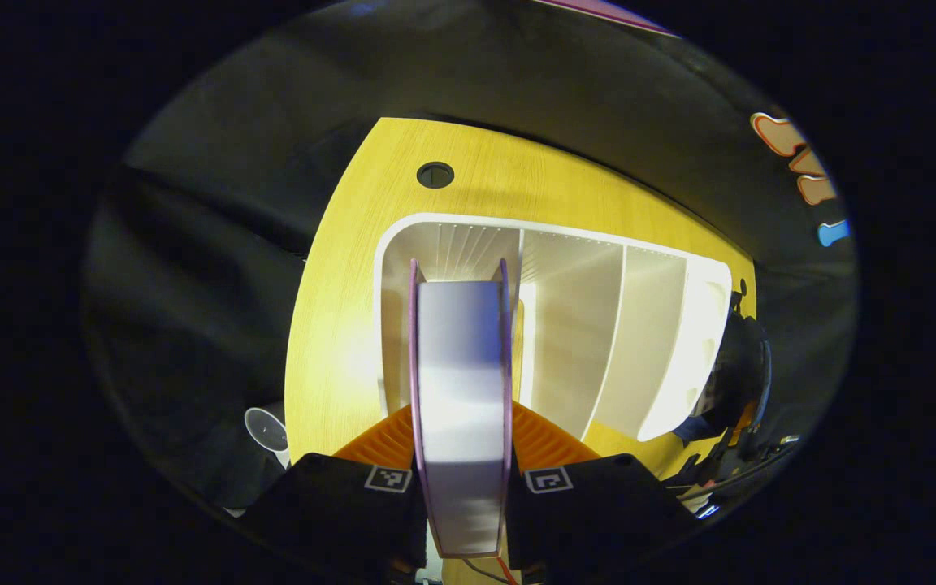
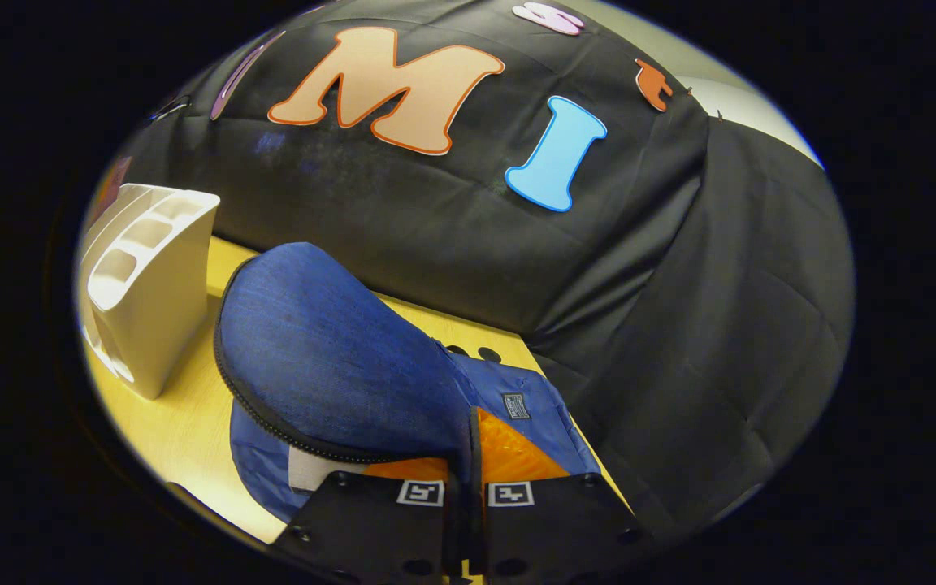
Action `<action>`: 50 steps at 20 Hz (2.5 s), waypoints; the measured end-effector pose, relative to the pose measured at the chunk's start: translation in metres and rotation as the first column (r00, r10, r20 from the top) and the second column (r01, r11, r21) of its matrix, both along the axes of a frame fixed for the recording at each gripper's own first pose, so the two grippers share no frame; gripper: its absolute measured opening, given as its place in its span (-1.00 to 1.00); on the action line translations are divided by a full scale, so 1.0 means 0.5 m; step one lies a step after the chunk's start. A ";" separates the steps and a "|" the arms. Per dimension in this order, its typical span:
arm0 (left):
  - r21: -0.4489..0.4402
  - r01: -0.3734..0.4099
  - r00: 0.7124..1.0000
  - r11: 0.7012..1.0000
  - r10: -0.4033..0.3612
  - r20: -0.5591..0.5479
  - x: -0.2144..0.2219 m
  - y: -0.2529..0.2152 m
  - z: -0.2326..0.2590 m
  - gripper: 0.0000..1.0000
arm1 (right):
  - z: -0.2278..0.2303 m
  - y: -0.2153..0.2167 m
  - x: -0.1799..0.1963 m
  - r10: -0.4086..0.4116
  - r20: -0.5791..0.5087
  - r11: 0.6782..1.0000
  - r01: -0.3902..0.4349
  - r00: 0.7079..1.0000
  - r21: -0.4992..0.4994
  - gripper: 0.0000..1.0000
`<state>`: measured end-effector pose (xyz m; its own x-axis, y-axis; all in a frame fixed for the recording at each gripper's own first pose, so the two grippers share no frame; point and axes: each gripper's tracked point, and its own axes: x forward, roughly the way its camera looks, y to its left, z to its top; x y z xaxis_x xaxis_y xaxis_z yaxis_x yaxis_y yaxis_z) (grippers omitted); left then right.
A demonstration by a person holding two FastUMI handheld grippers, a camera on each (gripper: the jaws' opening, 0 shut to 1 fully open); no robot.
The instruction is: Open the schoolbag, grab two books from the bookshelf and put them into the schoolbag.
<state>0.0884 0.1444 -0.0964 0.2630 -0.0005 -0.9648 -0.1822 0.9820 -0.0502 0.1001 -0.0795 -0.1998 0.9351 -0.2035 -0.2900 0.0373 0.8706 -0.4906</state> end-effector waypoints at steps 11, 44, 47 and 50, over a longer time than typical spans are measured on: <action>0.022 -0.021 0.994 1.000 0.019 0.109 -0.078 -0.060 0.213 -0.29 | -0.002 -0.003 0.004 0.038 -0.021 0.999 -0.037 0.999 0.027 -0.92; -0.597 0.333 0.924 0.730 -0.128 0.359 -0.010 -0.850 -0.083 -0.30 | 0.034 -0.041 0.007 0.093 -0.034 0.975 -0.084 0.995 0.205 -0.89; -0.641 0.314 0.924 0.700 -0.072 0.375 0.011 -0.886 -0.124 -0.29 | 0.040 -0.042 0.005 0.094 -0.034 0.971 -0.084 0.995 0.225 -0.89; -0.682 0.311 0.928 0.661 -0.057 0.368 0.016 -0.931 -0.158 -0.29 | 0.040 -0.039 0.007 0.104 -0.033 0.963 -0.092 0.994 0.253 -0.89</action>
